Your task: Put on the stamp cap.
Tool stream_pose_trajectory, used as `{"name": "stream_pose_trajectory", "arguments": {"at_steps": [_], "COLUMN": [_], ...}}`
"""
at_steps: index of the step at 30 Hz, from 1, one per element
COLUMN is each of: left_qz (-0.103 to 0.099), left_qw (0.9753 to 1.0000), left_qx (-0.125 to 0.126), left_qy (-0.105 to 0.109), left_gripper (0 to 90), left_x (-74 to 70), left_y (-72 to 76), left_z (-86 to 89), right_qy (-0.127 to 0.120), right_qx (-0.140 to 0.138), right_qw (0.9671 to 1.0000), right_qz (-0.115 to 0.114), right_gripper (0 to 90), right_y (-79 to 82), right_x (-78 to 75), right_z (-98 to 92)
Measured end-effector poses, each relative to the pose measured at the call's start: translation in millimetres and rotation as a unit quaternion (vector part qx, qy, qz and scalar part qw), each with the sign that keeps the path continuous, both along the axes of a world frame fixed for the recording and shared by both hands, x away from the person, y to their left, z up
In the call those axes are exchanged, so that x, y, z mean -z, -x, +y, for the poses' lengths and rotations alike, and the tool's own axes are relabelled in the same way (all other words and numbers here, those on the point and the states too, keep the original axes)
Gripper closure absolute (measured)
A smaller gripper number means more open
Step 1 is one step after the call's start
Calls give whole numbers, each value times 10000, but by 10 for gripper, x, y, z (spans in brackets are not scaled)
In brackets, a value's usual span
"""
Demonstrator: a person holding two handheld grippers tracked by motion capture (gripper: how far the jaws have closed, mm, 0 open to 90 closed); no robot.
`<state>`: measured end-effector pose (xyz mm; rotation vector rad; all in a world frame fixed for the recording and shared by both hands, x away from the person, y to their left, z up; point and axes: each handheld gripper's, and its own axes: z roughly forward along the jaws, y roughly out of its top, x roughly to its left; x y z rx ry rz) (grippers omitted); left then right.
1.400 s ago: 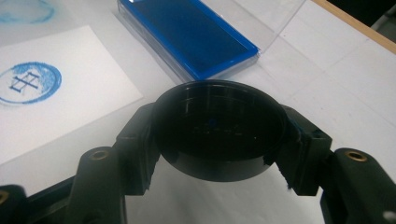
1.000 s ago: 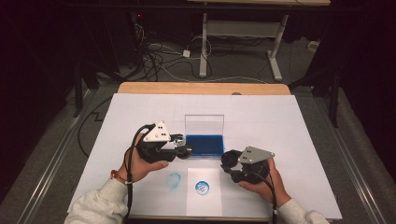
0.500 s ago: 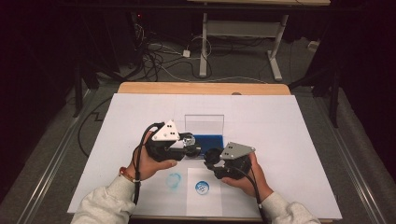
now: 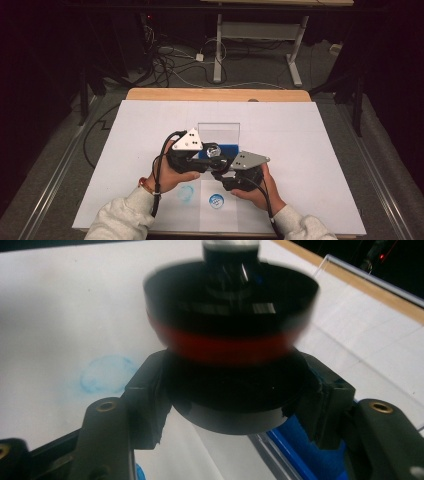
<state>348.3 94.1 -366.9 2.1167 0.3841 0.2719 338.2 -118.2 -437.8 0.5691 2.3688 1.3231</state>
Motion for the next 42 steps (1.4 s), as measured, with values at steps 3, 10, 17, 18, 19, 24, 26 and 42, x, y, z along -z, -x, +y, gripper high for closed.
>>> {"name": "stream_pose_trajectory", "arguments": {"at_steps": [3, 10, 17, 18, 19, 24, 26, 42], "left_qz": [13, 41, 160, 169, 203, 306, 356, 258], "left_qw": [10000, 10000, 9998, 9998, 9997, 9994, 9990, 9995], "left_qx": [27, 18, 76, 89, 89, 98, 108, 47], "left_qy": [-22, -27, 37, 37, 71, 152, 241, 151], "left_gripper": [548, 548, 548, 548, 548, 547, 548, 548], "left_x": [28, 77, 124, 132, 144, 194, 201, 196], "left_y": [-10, -18, -35, -38, -40, -54, -58, -16], "left_z": [-41, -68, -45, -41, -39, -29, -15, -48], "right_qy": [-15, -139, 37, 64, 119, 231, 283, 324], "right_qx": [-28, 38, -11, -29, -17, 45, 43, 48], "right_qw": [10000, 9998, 10000, 10000, 9999, 9997, 9996, 9993], "right_qz": [8, 101, 36, 26, 7, 6, -35, -159], "right_gripper": [391, 390, 391, 391, 392, 393, 393, 391], "right_y": [2, -16, 10, 13, 19, 32, 41, 71], "right_x": [-11, -20, -10, -12, -13, -2, -15, -14], "right_z": [0, -44, -21, -20, -16, -22, -28, -24]}}
